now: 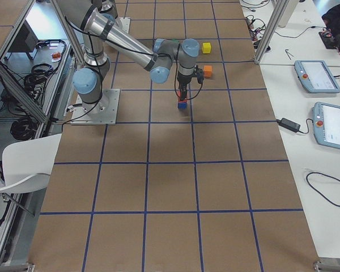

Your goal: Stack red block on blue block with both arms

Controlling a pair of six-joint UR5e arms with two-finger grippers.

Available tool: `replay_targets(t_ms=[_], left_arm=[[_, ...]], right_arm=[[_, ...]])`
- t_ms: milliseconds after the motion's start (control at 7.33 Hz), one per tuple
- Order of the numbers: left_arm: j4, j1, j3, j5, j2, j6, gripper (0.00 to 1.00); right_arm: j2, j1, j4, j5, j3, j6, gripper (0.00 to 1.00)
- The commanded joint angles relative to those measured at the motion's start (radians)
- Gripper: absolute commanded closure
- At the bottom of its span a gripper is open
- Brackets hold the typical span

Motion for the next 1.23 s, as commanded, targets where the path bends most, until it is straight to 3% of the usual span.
replay_targets(t_ms=[0, 409, 545, 818, 1091], left_arm=[[0.001, 0.0, 0.0, -0.001, -0.001, 0.0, 0.0], [0.001, 0.0, 0.0, -0.001, -0.001, 0.0, 0.0], [0.001, 0.002, 0.0, -0.001, -0.001, 0.0, 0.0], [0.001, 0.0, 0.002, -0.001, -0.001, 0.0, 0.0], [0.001, 0.002, 0.002, -0.002, -0.001, 0.0, 0.0]], right_arm=[[-0.045, -0.001, 0.07, 0.009, -0.036, -0.002, 0.0], [-0.092, 0.008, 0.483, 0.014, -0.325, 0.015, 0.0], [-0.122, 0.025, 0.528, 0.017, -0.375, 0.023, 0.0], [-0.194, 0.126, 0.559, 0.014, -0.378, 0.183, 0.0], [-0.201, 0.2, 0.576, 0.015, -0.38, 0.28, 0.0]])
